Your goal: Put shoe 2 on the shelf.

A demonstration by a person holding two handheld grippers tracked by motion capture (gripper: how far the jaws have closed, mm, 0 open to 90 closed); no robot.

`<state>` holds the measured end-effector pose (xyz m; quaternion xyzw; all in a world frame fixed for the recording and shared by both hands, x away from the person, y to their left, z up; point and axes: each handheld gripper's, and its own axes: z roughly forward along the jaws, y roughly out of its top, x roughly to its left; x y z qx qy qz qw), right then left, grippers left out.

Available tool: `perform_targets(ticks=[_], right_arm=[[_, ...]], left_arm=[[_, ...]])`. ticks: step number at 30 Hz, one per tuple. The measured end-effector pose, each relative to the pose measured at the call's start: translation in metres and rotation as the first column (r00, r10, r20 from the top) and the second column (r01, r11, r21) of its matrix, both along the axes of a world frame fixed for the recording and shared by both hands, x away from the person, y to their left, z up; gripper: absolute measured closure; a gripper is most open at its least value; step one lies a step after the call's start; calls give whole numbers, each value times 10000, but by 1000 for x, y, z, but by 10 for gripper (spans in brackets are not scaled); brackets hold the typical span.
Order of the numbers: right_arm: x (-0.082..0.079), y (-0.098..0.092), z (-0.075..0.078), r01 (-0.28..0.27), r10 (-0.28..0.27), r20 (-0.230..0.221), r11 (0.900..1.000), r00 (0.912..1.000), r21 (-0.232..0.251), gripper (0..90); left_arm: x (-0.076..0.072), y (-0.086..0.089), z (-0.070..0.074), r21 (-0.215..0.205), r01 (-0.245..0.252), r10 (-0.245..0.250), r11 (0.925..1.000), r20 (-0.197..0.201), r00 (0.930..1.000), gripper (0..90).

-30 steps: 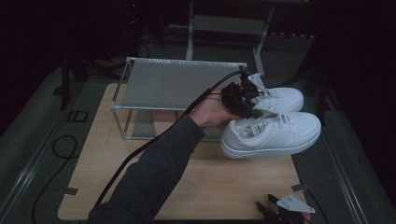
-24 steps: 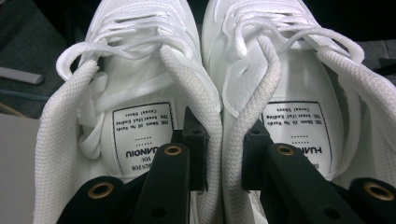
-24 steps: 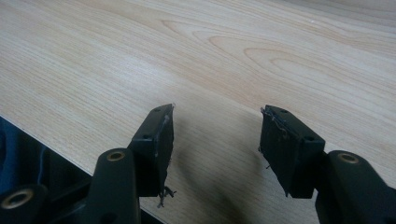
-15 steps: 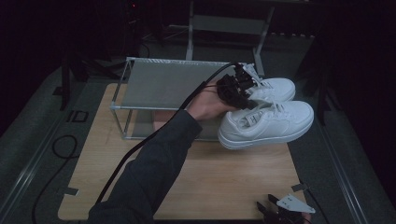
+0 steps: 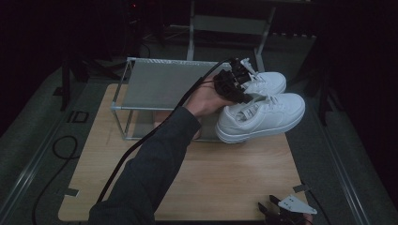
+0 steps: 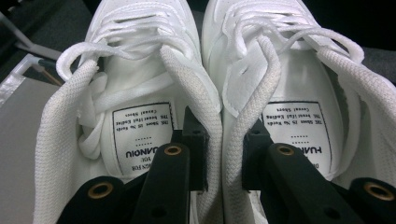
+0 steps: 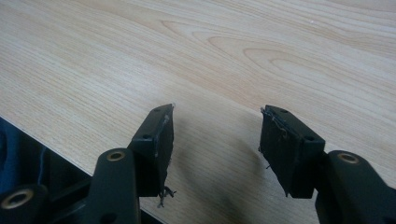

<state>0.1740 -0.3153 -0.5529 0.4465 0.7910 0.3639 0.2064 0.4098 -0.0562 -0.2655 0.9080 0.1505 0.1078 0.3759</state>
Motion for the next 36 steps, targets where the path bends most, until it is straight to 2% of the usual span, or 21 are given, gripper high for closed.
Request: perform_targets(ticks=[7, 20, 25, 36], right_arm=[[0, 0, 0, -6, 6, 6, 10000, 10000, -8, 437], [0, 0, 0, -5, 5, -2, 10000, 10000, -1, 437], [0, 0, 0, -16, 16, -4, 10000, 10000, -19, 437], [0, 0, 0, -3, 3, 10, 10000, 10000, -10, 437]], left_arm=[[8, 4, -1, -185, -251, 250, 9995, -29, 9997, 775], [21, 12, 0, -173, -867, 866, 9961, -68, 9962, 774], [23, 15, 0, -139, -965, 964, 9952, -70, 9953, 775], [32, 20, 0, -124, -1627, 1626, 9866, -60, 9867, 774]])
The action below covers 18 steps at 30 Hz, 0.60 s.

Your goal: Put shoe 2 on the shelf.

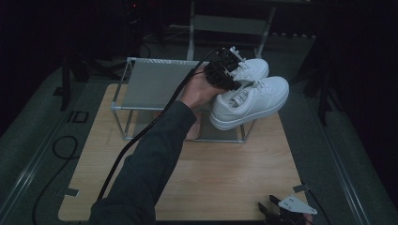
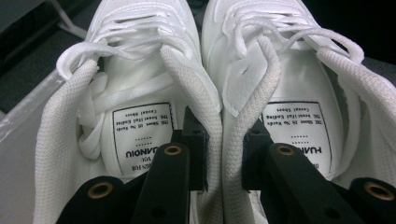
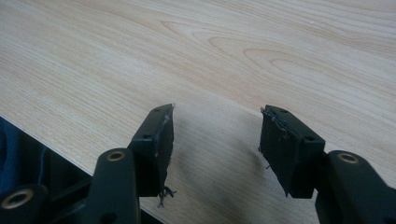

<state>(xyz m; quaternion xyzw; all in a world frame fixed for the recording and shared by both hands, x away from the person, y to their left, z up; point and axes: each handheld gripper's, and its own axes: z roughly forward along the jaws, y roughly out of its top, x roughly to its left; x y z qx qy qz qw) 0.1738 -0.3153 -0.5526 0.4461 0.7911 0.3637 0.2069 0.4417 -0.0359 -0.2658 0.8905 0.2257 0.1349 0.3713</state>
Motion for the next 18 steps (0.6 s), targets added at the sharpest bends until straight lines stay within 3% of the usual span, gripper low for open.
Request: perform_targets(ticks=[18], right_arm=[[0, 0, 0, -4, 4, 2, 10000, 10000, 15, 437]], left_arm=[[16, 14, -5, 19, -893, 893, 9960, -25, 9960, 774]])
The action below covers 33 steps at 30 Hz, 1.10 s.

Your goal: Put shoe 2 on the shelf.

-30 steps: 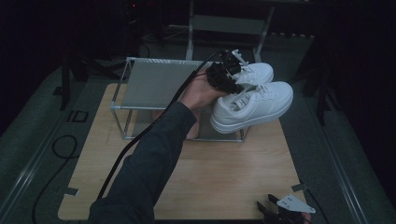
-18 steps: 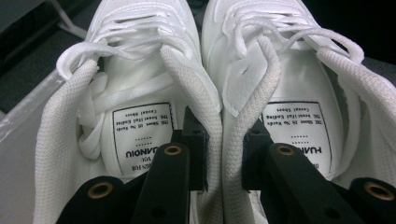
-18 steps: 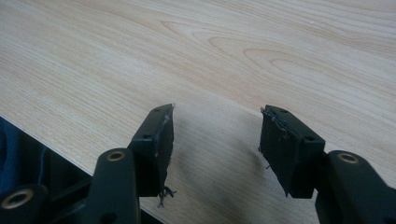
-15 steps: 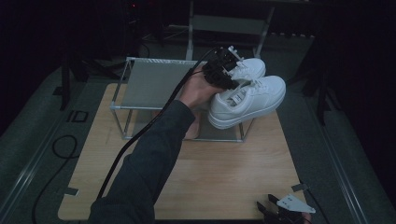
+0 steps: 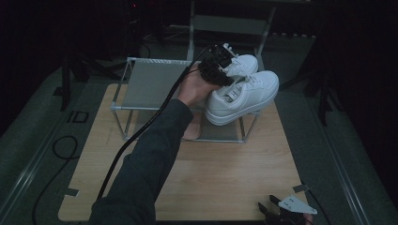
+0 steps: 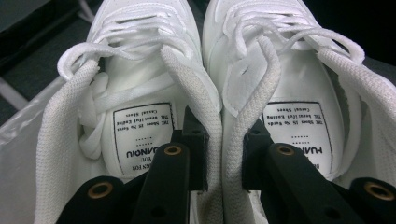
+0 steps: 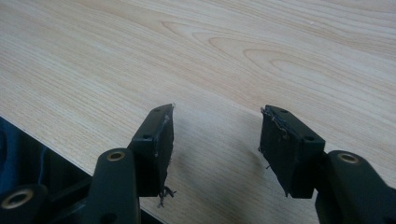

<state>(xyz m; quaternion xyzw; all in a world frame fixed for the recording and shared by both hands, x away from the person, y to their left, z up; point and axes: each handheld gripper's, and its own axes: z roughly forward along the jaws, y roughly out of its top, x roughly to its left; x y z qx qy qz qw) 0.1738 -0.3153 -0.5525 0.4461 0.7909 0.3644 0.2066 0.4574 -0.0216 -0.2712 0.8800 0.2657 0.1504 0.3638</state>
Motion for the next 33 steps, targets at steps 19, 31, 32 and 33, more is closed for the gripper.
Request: perform_targets(ticks=[19, 31, 32, 33], right_arm=[[0, 0, 0, -11, 11, 0, 10000, 10000, -12, 437], [1, 0, 0, -9, 9, 7, 10000, 10000, -16, 437], [1, 0, 0, -8, 8, 2, 10000, 10000, -16, 437], [1, 0, 0, -4, 4, -3, 10000, 10000, -17, 437]], left_arm=[[10, 18, -4, 10, -880, 880, 9961, -121, 9960, 773], [13, 28, -9, 60, -1586, 1586, 9873, -41, 9873, 773], [14, 30, -9, 63, -1650, 1651, 9863, -172, 9861, 773], [15, 31, -9, 54, -1722, 1723, 9850, -261, 9847, 773]])
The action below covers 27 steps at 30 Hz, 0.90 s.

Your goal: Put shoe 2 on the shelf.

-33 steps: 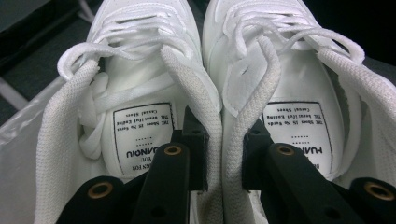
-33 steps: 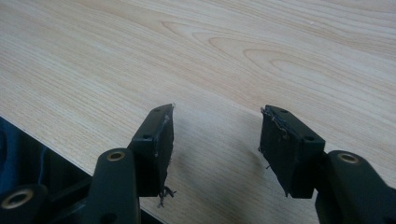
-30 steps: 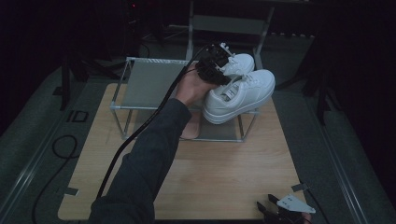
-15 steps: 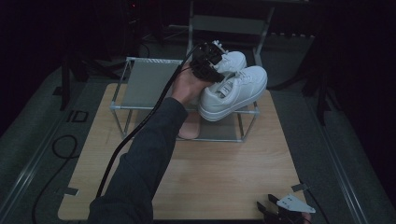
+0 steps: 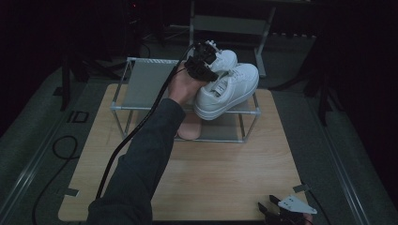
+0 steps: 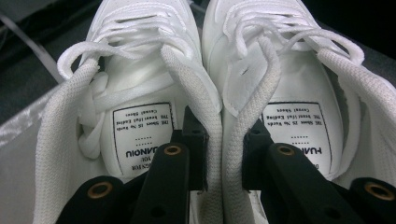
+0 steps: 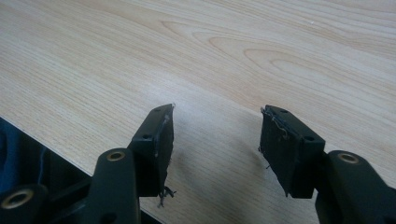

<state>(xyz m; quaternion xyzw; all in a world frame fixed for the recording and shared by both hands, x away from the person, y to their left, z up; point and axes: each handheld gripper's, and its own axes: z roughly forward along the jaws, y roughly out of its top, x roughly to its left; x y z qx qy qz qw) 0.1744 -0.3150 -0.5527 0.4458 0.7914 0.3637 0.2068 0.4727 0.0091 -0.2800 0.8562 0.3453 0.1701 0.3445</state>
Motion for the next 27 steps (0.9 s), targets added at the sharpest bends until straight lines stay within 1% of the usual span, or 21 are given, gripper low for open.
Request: perform_targets(ticks=[1, 4, 8, 11, 19, 27], right_arm=[[0, 0, 0, -5, 5, 4, 10000, 10000, -2, 437], [0, 0, 0, -4, 4, 10, 10000, 10000, 10, 437], [0, 0, 0, -14, 14, 15, 10000, 10000, 11, 437], [0, 0, 0, -8, 8, 11, 10000, 10000, 3, 437], [0, 0, 0, -8, 8, 7, 10000, 10000, 1, 437], [0, 0, 0, -16, 16, 19, 10000, 10000, -3, 437]], left_arm=[[1, 1, -1, -38, -73, 73, 10000, -60, 10000, 772], [2, 4, -3, -73, -249, 249, 9997, -42, 9997, 773], [5, 8, -5, -169, -588, 585, 9981, -208, 9981, 773], [7, 12, -6, -89, -726, 724, 9973, -246, 9971, 773], [10, 20, -9, -109, -1148, 1144, 9933, -301, 9930, 772], [12, 25, -11, -93, -1426, 1422, 9897, -339, 9893, 771]])
